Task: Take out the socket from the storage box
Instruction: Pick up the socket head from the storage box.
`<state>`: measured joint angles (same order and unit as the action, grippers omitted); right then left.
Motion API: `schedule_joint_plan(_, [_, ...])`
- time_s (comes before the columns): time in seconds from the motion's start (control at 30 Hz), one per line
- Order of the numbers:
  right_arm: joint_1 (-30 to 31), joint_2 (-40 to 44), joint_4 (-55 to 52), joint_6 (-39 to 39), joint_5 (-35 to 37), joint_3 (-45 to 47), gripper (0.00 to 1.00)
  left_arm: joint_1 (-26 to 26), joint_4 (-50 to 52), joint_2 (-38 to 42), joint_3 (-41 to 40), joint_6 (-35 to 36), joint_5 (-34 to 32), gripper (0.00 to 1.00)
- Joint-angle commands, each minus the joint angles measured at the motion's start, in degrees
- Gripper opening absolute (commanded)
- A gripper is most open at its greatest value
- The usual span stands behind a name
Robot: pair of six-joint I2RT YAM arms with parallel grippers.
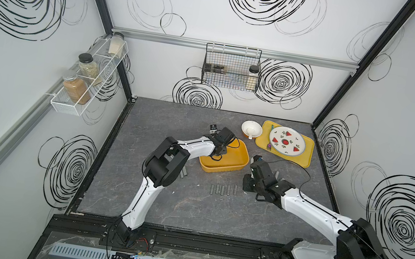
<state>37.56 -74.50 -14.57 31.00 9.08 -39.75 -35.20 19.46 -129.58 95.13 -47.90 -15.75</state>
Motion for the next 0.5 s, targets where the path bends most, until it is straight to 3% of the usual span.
schedule_joint_plan(0.0, [-0.21, -0.67, 0.5, -0.68, -0.25, -1.47, 0.32, -0.1, 2.46, 0.25, -2.75, 0.52, 0.64, 0.56])
schedule_joint_plan(0.27, [-0.21, -1.31, 0.55, -0.68, -0.62, -1.64, 0.32, -1.79, 2.22, 5.26, -5.37, 2.55, -0.72, 0.59])
schedule_joint_plan(0.47, [-0.21, -1.59, 0.62, -0.74, -0.89, -1.74, 0.32, -1.71, 2.08, 3.73, -2.56, 9.36, 1.76, 0.6])
